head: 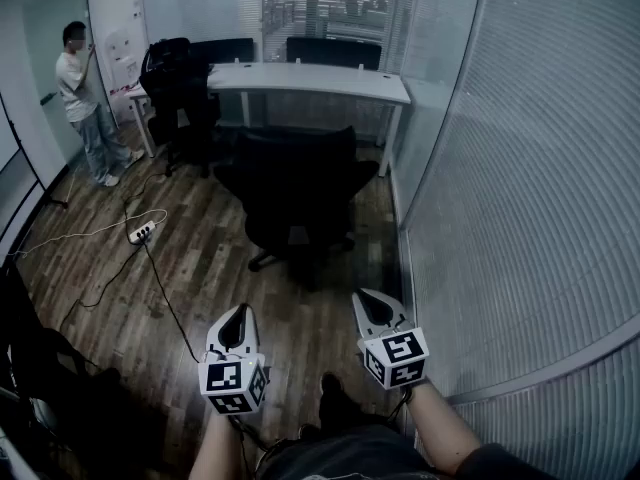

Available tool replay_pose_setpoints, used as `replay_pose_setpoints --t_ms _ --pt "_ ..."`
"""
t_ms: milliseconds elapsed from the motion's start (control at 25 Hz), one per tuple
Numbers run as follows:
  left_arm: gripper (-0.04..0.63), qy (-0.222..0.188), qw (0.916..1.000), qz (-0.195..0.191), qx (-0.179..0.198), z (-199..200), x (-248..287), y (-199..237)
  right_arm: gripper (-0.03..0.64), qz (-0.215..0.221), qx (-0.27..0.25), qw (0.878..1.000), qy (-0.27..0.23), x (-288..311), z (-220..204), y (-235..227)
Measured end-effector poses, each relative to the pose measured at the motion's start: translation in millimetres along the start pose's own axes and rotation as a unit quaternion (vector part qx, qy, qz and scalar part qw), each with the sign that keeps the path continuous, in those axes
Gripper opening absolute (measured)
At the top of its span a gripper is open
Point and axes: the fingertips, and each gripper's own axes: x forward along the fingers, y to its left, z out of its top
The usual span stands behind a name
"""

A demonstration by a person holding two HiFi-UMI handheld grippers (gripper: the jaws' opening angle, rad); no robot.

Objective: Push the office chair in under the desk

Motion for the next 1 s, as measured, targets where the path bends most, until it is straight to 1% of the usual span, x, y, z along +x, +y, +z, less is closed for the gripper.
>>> replay_pose_setpoints --t_ms 160,280,440,640,720,920,1000 --pt "0.020 -0.010 0.9999 -0.003 0.002 5 5 0 0.023 0.008 -0.012 1.000 -0.007 7 5 0" --pt "0.020 -0.021 0.9997 -0.012 -0.004 10 4 -4 0.023 0.013 -0.008 1.000 -0.008 7 6 1" --pt "0.020 -0.018 0.9996 -0.016 0.010 11 0 -7 0.023 0.010 -0.003 1.000 -0.012 7 10 -1" --pt "0.020 -0.017 0.9998 -0.008 -0.002 5 -8 -3 0.023 0.015 -0.001 1.000 -0.017 0 7 2" --pt "0.020 -0.017 0.9998 -0.003 0.005 4 -12 -1 0.025 0.007 -0.008 1.000 -0.015 -5 4 1" --pt "0.021 -0.014 0.9996 0.001 0.026 3 -15 -2 0.025 -0.037 -0.037 0.998 -0.018 -15 4 -12" --pt "0.020 -0.010 0.9996 -0.001 0.025 0 -13 -1 0.025 -0.039 -0.036 0.998 -0.016 -15 0 -15"
